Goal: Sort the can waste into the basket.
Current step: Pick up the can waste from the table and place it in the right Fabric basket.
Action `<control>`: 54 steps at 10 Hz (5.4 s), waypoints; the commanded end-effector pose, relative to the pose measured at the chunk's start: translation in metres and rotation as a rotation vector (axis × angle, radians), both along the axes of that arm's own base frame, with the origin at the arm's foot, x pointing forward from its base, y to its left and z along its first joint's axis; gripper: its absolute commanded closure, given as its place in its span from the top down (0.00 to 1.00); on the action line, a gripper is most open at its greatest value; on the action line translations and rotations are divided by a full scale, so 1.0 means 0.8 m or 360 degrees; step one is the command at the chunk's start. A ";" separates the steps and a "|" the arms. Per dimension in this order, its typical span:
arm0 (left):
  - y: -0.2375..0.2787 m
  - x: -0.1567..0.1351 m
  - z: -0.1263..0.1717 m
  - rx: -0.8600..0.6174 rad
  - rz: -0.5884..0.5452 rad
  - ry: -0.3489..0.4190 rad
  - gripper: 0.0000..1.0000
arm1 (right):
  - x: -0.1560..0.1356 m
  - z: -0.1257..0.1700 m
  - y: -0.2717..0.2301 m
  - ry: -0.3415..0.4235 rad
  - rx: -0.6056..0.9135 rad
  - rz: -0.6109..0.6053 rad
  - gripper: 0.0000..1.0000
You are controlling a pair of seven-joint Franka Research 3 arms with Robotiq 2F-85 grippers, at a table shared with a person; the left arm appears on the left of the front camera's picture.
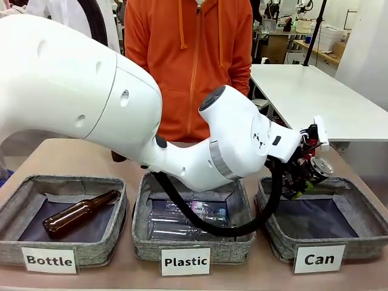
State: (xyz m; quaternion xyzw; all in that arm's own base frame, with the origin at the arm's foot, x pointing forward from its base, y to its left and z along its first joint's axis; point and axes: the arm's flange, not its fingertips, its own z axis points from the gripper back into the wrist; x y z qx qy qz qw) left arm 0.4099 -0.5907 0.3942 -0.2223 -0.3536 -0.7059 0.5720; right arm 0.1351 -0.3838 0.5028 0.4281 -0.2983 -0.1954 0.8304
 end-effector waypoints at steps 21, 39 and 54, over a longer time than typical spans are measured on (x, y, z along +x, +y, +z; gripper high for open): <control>0.873 -0.114 0.130 -0.1264 0.1143 0.1815 1.00 | 0.175 -0.012 0.292 0.0077 0.0510 0.0675 1.00; 1.018 -0.137 0.114 -0.1076 0.1628 0.2230 1.00 | 0.224 -0.025 0.285 0.0033 0.0089 0.0637 1.00; 0.914 -0.108 0.042 -0.0837 0.1235 0.2589 1.00 | 0.456 -0.206 0.230 -0.0938 -0.1019 0.0776 1.00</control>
